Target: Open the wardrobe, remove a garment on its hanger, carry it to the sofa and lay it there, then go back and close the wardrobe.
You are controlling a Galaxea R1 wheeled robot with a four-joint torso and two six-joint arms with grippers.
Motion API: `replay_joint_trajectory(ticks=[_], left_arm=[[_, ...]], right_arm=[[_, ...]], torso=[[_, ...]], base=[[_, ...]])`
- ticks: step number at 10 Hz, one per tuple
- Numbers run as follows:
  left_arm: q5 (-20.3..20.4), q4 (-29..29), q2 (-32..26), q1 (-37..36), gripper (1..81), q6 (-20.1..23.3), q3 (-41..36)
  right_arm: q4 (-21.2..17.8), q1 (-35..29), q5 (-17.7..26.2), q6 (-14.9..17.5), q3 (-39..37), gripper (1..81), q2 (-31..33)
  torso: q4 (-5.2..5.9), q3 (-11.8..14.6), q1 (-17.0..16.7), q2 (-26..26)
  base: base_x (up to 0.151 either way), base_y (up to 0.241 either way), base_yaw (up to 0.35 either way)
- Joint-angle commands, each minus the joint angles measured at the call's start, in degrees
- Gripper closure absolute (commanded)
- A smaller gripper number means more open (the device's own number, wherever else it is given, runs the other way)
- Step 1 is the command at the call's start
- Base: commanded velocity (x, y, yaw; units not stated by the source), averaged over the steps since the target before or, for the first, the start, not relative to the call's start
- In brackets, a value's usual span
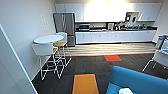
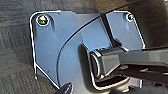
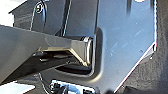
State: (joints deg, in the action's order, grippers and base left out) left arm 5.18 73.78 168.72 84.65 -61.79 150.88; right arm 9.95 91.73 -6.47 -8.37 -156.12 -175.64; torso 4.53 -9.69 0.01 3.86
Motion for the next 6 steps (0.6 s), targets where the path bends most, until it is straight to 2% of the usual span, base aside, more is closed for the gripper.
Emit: replay_joint_trajectory(ticks=[1, 6], left_arm=[[-2.02, 0.84, 0.04, -2.07, 1.0, 0.01, 0.73], [-2.01, 0.84, 1.10, -1.99, 1.0, 0.01, 2.66]], right_arm=[[0.25, -1.59, 2.87, -0.06, -0.13, 1.0, -0.26], [0.25, -1.94, 2.87, 0.11, -0.66, 1.0, -0.26]], torso=[[0.00, 0.00, 0.00, 0.00], [0.00, 0.00, 0.00, 0.00]], base=[[0.000, 0.000, 0.278], [0.000, 0.000, 0.276]])
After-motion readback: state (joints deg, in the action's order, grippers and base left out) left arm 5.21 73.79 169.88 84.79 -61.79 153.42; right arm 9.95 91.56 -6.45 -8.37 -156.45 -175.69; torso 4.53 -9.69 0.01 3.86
